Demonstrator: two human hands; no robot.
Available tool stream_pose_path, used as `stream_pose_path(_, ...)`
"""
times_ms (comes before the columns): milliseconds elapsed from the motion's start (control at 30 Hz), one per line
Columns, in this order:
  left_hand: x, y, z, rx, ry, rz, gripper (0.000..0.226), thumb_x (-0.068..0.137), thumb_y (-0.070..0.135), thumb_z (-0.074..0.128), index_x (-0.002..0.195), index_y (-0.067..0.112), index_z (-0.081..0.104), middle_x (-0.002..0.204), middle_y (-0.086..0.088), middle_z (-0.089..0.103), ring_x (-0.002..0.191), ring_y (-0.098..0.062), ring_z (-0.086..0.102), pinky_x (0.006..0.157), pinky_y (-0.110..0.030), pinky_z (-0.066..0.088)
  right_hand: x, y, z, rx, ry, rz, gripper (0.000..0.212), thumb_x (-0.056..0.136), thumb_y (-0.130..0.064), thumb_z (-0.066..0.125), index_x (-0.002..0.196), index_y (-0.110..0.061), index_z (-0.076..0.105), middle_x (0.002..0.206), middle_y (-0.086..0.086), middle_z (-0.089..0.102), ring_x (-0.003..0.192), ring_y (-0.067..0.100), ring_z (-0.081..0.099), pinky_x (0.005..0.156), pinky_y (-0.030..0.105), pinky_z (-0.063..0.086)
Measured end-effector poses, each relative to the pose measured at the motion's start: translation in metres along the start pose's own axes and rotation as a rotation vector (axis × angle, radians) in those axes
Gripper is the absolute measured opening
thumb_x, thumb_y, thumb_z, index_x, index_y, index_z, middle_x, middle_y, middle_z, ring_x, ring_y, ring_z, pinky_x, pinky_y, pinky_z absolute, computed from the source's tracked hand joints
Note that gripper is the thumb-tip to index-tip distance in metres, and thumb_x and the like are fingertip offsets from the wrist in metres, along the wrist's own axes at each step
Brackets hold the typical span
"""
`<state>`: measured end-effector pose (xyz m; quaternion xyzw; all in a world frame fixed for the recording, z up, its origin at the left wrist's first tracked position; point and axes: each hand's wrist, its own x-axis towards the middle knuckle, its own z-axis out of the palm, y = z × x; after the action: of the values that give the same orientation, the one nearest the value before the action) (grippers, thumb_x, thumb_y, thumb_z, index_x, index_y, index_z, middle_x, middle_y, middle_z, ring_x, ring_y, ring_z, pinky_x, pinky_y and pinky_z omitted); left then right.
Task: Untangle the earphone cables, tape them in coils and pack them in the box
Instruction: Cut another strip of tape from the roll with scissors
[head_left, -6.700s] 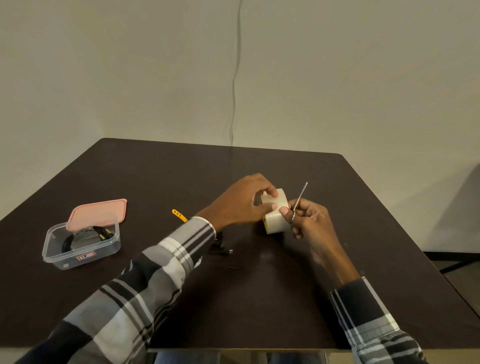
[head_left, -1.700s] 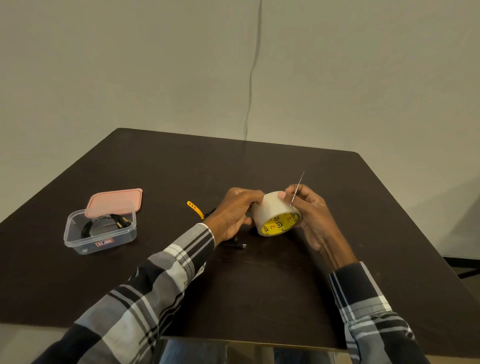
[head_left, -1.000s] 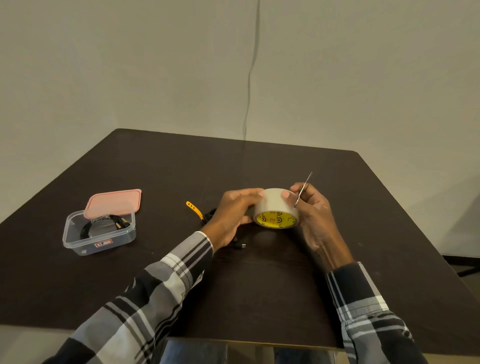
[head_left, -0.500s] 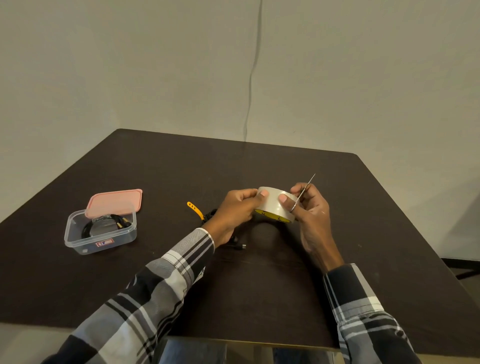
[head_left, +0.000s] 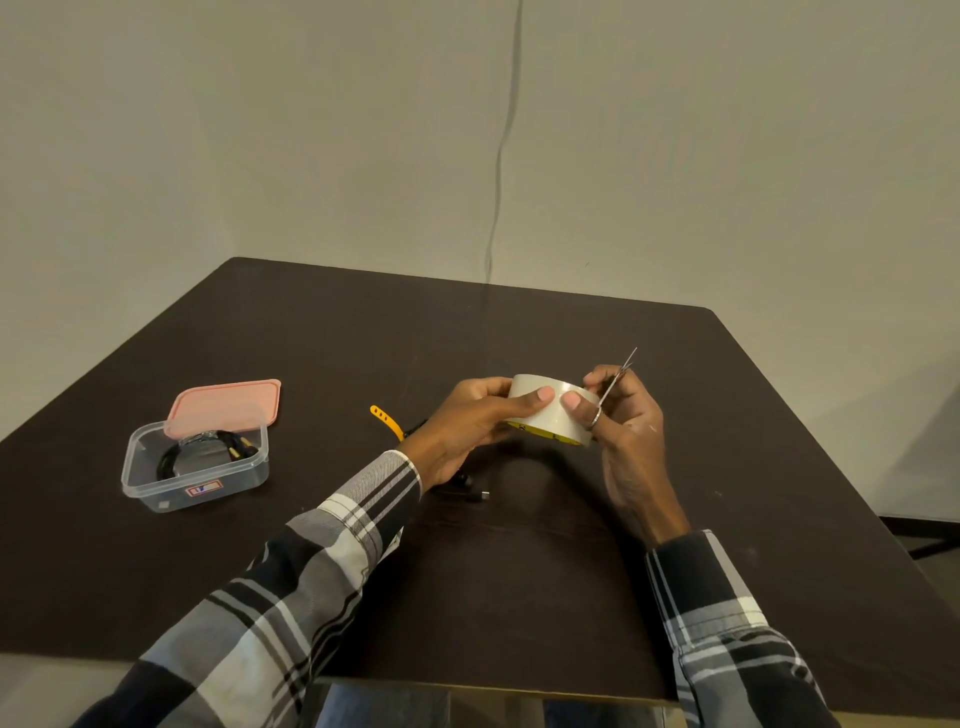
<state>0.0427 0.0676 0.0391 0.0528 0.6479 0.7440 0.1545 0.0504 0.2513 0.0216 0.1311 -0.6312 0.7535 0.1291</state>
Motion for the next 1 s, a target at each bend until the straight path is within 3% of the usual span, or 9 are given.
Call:
stream_pose_path(133, -0.001, -0.004, 0.001, 0.034, 0.068, 0.061, 0.047, 0.081, 0.030, 0.079, 0.119, 0.006, 0.067, 0.109, -0.008, 0.074, 0.103, -0.021, 0.071, 0.093, -0.038, 0.056, -0.001, 0.003, -0.002, -0.121, 0.035, -0.010, 0.026, 0.077, -0.016, 0.081, 0.095, -0.013, 0.063, 0.095, 0.003, 0.061, 0.089, 0.020, 0.058, 0.075, 0.045, 0.055)
stream_pose_path(267, -0.002, -0.007, 0.009, 0.139, 0.161, 0.193, 0.018, 0.088, 0.026, 0.073, 0.103, 0.017, 0.074, 0.099, -0.003, 0.077, 0.096, -0.017, 0.072, 0.082, -0.031, 0.059, -0.002, 0.003, 0.004, -0.249, 0.085, -0.035, 0.034, 0.075, -0.026, 0.084, 0.097, -0.011, 0.063, 0.099, 0.013, 0.063, 0.087, 0.019, 0.059, 0.078, 0.052, 0.055)
stream_pose_path(300, -0.002, -0.007, 0.012, 0.203, 0.198, 0.234, 0.012, 0.090, 0.028, 0.071, 0.097, 0.019, 0.075, 0.096, -0.002, 0.077, 0.093, -0.018, 0.073, 0.081, -0.034, 0.060, -0.002, 0.002, 0.006, -0.275, 0.103, -0.048, 0.036, 0.074, -0.031, 0.084, 0.097, -0.012, 0.064, 0.099, 0.013, 0.063, 0.086, 0.018, 0.059, 0.077, 0.051, 0.055)
stream_pose_path(400, 0.001, -0.010, 0.019, 0.446, 0.325, 0.330, 0.025, 0.089, 0.039, 0.066, 0.082, 0.016, 0.072, 0.083, 0.002, 0.074, 0.083, -0.020, 0.071, 0.079, -0.050, 0.057, -0.002, 0.003, 0.008, -0.322, 0.141, -0.081, 0.033, 0.075, -0.031, 0.083, 0.096, -0.014, 0.065, 0.097, 0.014, 0.063, 0.083, 0.017, 0.058, 0.077, 0.050, 0.053)
stream_pose_path(533, -0.001, -0.005, 0.027, 0.547, 0.444, 0.401, 0.017, 0.089, 0.030, 0.071, 0.100, 0.019, 0.077, 0.089, 0.009, 0.076, 0.085, -0.003, 0.070, 0.079, -0.036, 0.059, -0.002, 0.004, 0.007, -0.353, 0.166, -0.088, 0.031, 0.076, -0.031, 0.083, 0.097, -0.016, 0.065, 0.097, 0.011, 0.064, 0.083, 0.013, 0.058, 0.077, 0.048, 0.053)
stream_pose_path(700, 0.004, -0.005, 0.018, 0.490, 0.505, 0.370, 0.012, 0.082, 0.025, 0.077, 0.093, 0.020, 0.079, 0.086, 0.008, 0.076, 0.083, -0.003, 0.071, 0.080, -0.036, 0.060, 0.000, 0.006, 0.005, -0.363, 0.151, -0.100, 0.026, 0.078, -0.021, 0.085, 0.095, -0.016, 0.066, 0.090, -0.004, 0.063, 0.084, 0.008, 0.056, 0.078, 0.039, 0.051)
stream_pose_path(1000, 0.005, 0.001, 0.016, 0.399, 0.526, 0.313, 0.007, 0.079, 0.012, 0.078, 0.082, 0.018, 0.076, 0.074, 0.003, 0.073, 0.073, -0.012, 0.070, 0.077, -0.040, 0.061, 0.000, 0.008, 0.001, -0.392, 0.088, -0.124, 0.025, 0.079, -0.020, 0.084, 0.097, -0.018, 0.066, 0.094, 0.002, 0.065, 0.087, 0.023, 0.061, 0.075, 0.040, 0.054)
